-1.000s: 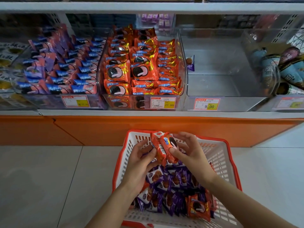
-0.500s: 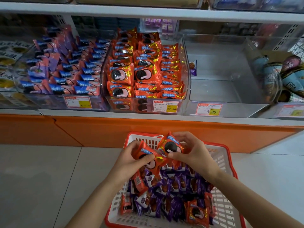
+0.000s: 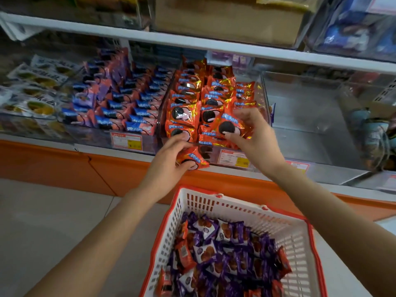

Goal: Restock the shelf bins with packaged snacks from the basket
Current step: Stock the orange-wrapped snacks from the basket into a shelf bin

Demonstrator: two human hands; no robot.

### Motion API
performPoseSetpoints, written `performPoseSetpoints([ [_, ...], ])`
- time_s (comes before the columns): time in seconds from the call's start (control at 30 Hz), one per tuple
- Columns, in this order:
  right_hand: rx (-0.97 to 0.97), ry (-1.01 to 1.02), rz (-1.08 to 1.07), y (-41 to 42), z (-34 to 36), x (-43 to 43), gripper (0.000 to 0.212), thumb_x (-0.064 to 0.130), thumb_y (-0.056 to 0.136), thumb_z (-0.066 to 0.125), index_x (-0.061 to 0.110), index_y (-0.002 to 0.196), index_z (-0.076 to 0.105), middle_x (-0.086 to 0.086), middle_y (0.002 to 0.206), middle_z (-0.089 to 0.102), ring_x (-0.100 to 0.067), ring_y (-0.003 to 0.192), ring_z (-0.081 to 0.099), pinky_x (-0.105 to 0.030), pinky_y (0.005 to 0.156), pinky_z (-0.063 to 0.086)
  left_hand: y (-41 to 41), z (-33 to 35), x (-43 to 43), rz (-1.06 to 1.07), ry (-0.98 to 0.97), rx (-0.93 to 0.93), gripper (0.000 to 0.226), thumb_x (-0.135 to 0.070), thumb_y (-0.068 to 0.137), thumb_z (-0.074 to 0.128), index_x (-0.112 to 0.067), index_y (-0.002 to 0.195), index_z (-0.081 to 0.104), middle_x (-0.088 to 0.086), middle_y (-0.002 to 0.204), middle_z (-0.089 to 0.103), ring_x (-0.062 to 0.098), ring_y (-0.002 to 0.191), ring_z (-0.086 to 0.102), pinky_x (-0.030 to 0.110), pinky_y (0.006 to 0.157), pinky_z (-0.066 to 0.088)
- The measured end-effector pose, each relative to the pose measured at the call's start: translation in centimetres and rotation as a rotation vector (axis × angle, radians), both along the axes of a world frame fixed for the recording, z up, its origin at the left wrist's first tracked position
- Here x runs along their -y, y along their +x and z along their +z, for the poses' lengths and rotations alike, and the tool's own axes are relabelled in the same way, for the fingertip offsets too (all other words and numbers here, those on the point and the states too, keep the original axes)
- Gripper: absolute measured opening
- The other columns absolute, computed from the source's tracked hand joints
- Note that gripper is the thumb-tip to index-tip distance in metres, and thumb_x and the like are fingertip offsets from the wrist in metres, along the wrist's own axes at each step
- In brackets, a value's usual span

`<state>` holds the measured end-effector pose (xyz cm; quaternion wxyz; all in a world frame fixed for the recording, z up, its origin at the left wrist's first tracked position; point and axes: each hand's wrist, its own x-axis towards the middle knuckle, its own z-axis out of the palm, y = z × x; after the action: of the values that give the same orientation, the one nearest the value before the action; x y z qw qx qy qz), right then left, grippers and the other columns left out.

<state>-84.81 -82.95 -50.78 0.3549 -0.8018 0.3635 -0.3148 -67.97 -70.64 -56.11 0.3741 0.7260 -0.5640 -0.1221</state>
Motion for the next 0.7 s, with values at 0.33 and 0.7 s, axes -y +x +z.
performPoseSetpoints([
  [0.33,-0.422,-0.324,0.074,4.0,0.0,3.3,0.042,0.023,0.089,0.065,0.024,0.126,0.047,-0.008,0.128,0.05,-0.027,0.118,0.05,-0.037,0.095,0.046,0.0,-1.8,0.5,-0.002,0.07,-0.007,0.029,-0.015,0.081,0.072,-0.018,0.108,0.061,-0.011,0.149,0.035,0.014,0.133,0.039,0.042,0.104,0.044],
  [0.7,-0.627,-0.682,0.082,3.8,0.0,2.1,0.047,0.021,0.091,0.062,0.013,0.135,0.048,-0.013,0.124,0.049,-0.03,0.112,0.051,-0.038,0.079,0.048,-0.5,-1.4,0.5,0.028,0.041,-0.035,0.032,-0.016,0.082,0.073,-0.016,0.111,0.061,-0.009,0.146,0.04,0.014,0.129,0.043,0.039,0.104,0.043],
])
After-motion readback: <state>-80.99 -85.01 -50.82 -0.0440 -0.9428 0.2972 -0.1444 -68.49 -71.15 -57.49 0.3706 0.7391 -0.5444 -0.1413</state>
